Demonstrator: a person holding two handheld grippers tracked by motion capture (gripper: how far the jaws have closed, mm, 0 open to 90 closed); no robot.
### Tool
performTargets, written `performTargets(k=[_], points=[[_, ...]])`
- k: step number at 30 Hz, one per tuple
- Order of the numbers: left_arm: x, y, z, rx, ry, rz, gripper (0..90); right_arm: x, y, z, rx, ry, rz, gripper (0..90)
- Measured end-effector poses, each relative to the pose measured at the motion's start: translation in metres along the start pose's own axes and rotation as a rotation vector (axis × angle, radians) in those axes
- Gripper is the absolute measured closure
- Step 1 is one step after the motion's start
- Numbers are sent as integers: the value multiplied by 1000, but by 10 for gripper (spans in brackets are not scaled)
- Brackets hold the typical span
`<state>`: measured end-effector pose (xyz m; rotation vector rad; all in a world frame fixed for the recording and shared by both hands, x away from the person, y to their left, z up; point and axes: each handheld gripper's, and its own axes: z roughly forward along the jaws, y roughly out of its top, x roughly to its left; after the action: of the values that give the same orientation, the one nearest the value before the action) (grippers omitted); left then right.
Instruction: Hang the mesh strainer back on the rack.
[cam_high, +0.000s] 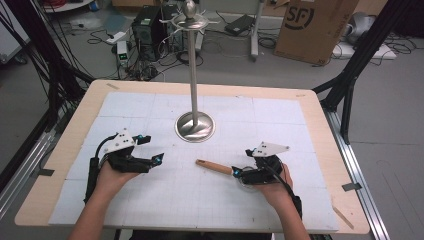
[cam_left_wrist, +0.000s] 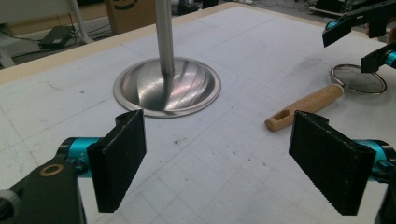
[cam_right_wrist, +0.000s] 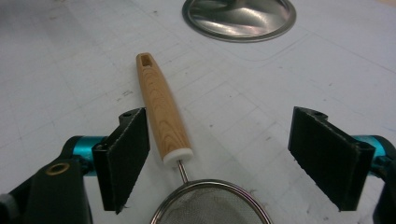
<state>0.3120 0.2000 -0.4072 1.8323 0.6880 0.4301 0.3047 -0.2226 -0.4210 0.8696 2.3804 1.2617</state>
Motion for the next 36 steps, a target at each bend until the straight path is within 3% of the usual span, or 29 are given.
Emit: performTargets(k=[7,14,27,36], points=[[0,1,-2,-7,1,-2,196,8,8,12,66,61,-30,287],[0,2,-1,-5,-1,-2,196,11,7,28,175,96,-39,358],[-3,3,-1,10,4,9,196,15,11,41,261,89,-63,628],[-4,4,-2,8,-2,7,196,17,18,40,316,75,-30,666]])
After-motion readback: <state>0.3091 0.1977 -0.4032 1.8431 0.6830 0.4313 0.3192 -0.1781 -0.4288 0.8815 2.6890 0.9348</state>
